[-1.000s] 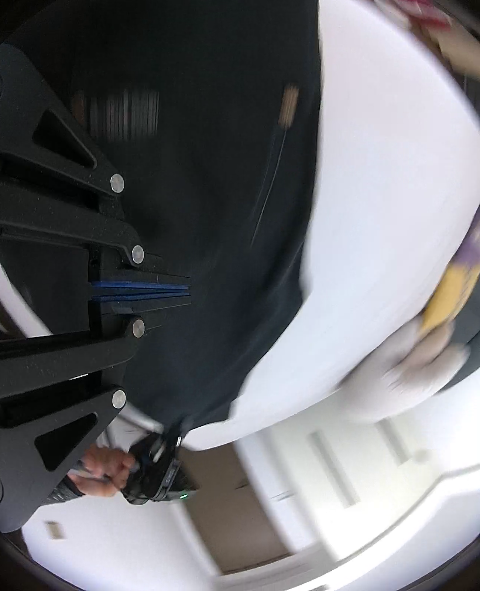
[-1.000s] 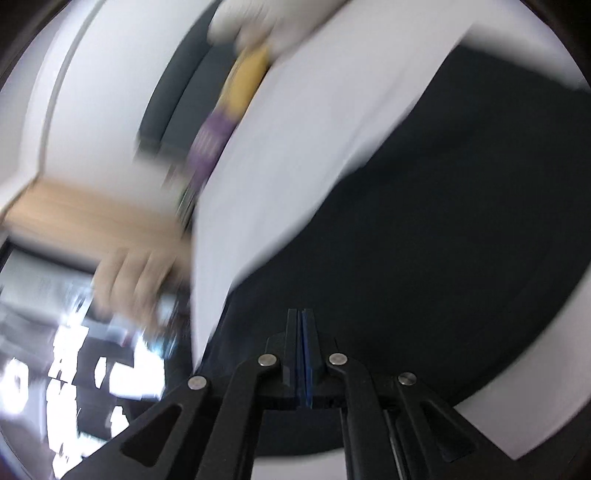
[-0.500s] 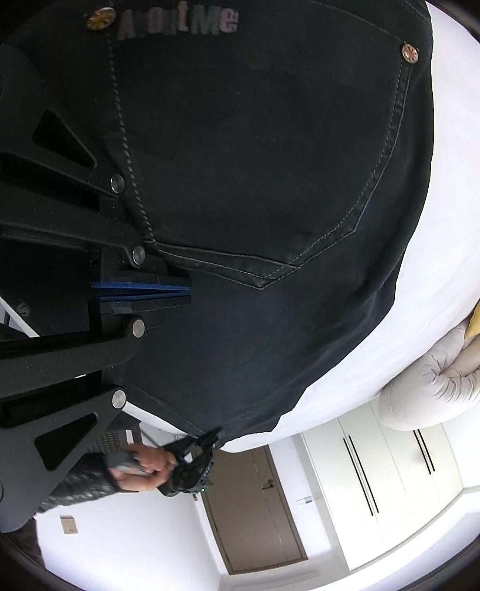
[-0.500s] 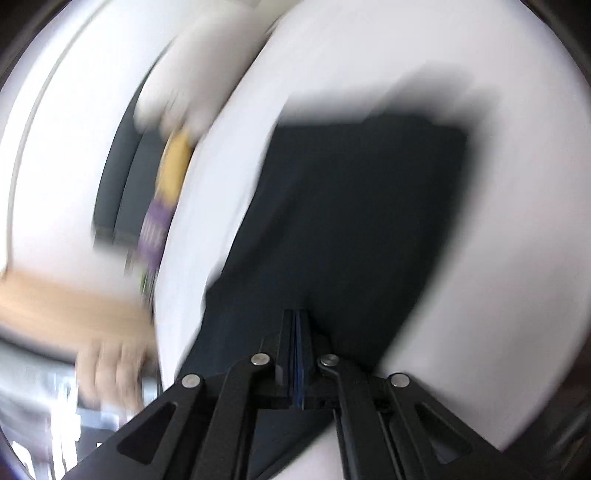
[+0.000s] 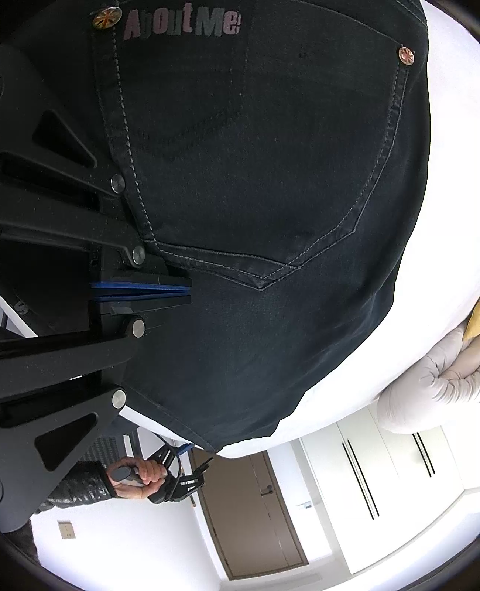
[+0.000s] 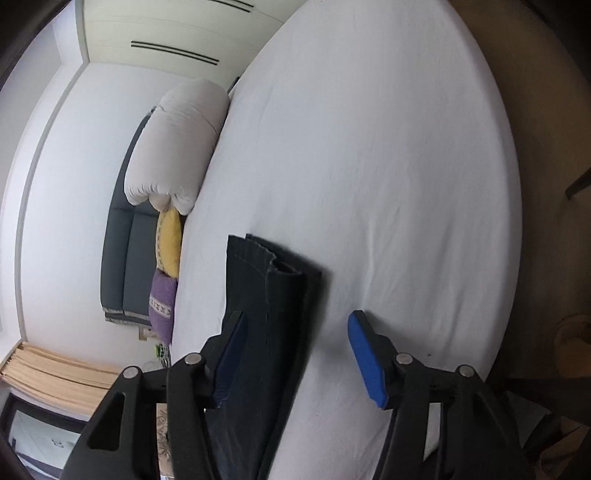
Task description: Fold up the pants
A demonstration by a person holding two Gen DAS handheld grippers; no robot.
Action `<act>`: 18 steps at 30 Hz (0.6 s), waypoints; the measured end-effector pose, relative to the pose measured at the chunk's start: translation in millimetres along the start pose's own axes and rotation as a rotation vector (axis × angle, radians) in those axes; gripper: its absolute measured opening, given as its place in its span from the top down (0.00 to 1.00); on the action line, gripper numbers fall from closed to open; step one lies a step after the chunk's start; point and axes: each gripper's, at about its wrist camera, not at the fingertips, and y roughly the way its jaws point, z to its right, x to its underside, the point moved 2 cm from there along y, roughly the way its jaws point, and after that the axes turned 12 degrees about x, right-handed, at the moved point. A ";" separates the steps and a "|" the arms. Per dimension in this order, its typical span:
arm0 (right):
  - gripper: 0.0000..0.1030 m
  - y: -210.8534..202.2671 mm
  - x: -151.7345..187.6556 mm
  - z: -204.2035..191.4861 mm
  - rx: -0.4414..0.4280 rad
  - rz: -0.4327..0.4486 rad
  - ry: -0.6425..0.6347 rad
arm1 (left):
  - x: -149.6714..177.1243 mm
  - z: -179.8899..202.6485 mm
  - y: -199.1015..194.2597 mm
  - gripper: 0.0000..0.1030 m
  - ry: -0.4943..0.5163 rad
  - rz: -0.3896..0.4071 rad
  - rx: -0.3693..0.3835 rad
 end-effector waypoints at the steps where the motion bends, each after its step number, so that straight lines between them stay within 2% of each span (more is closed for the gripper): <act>1: 0.41 -0.2 -2.8 -2.1 -0.007 -0.001 0.003 | 0.3 0.1 0.0 0.98 -0.001 0.001 0.000; 4: 0.42 1.5 -12.0 1.4 -0.033 -0.018 0.024 | -1.9 1.5 3.4 0.98 -0.001 0.002 0.000; 6: 0.42 9.1 -14.4 -8.7 -0.034 -0.036 -0.015 | -1.1 1.2 4.8 0.98 -0.002 0.003 0.001; 9: 0.49 16.0 -18.2 -4.3 -0.033 -0.070 -0.053 | -0.4 0.8 6.1 0.98 -0.003 0.004 0.002; 10: 0.56 15.6 -19.7 -2.3 -0.037 -0.075 -0.049 | -0.4 0.9 6.4 0.98 -0.003 0.004 0.003; 11: 0.68 19.0 -22.0 -2.5 -0.052 -0.082 -0.041 | -0.4 1.1 6.9 0.98 -0.003 0.004 0.004; 12: 0.75 22.2 -23.3 -2.0 -0.056 -0.085 -0.035 | -0.4 1.3 7.4 0.98 -0.003 0.004 0.004; 13: 0.87 23.8 -24.7 0.1 -0.055 -0.087 -0.027 | -0.2 1.3 7.4 0.98 -0.004 0.005 0.004; 16: 0.91 28.0 -26.2 5.8 -0.049 -0.089 -0.003 | -1.1 0.9 8.2 0.98 -0.004 0.005 0.009; 18: 0.92 24.3 -23.5 -0.9 -0.025 -0.059 -0.043 | -0.9 0.4 7.5 0.98 -0.005 0.007 0.010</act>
